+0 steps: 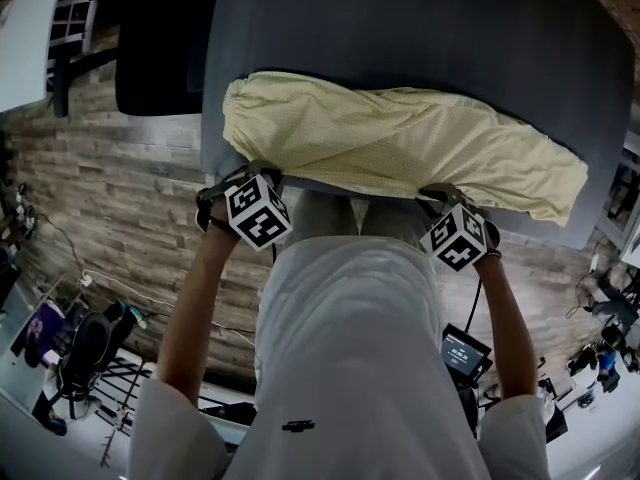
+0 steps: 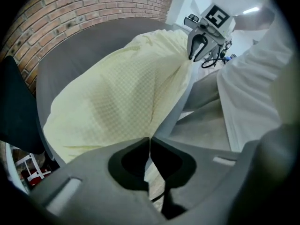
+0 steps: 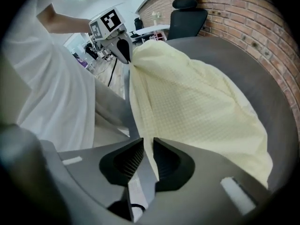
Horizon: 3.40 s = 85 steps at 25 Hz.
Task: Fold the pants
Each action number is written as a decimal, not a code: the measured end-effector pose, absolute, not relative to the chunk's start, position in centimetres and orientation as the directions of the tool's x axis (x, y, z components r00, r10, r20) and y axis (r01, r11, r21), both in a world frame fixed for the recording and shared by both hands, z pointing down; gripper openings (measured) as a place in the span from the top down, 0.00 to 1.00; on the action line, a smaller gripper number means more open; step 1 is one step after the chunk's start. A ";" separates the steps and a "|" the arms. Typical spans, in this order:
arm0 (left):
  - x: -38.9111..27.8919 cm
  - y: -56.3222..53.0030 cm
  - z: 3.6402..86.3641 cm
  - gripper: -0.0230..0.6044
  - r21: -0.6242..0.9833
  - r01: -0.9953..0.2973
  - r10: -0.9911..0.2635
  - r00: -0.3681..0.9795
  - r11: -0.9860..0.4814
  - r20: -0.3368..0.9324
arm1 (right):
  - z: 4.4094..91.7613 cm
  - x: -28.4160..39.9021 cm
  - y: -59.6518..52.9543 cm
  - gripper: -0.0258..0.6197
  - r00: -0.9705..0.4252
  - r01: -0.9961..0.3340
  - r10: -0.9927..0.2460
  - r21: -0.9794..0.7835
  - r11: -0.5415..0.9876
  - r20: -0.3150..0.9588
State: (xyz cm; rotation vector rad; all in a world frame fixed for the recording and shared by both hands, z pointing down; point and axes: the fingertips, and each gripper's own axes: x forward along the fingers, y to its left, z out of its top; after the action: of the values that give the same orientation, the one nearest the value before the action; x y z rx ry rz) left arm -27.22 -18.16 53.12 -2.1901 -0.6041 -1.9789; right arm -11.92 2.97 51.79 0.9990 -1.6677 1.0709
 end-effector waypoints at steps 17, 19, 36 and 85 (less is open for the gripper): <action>-22.9 -17.1 48.7 0.74 0.240 0.244 0.299 0.246 -0.940 0.922 | 48.1 -10.0 0.8 0.81 -0.182 -0.982 -0.348 -0.156 0.102 0.919; -22.2 -16.6 48.4 0.74 0.241 0.246 0.303 0.260 -0.939 0.917 | 47.5 -9.0 0.7 0.87 -0.137 -0.991 -0.387 -0.121 0.065 0.912; -12.5 -6.3 44.0 0.77 0.214 0.271 0.303 0.350 -0.939 0.886 | 43.0 0.8 10.2 0.95 0.042 -0.983 -0.505 -0.055 -0.175 0.862; 14.8 31.7 46.5 0.70 0.172 0.559 0.406 0.328 -0.811 0.853 | 46.7 27.7 36.1 0.78 0.232 -0.807 -0.564 -0.167 -0.567 0.792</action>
State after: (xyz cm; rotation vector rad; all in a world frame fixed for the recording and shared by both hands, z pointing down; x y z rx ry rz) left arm 14.78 31.65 46.45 -2.4314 -0.8913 -1.4909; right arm 27.67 36.09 46.70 2.2307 -1.2821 1.2489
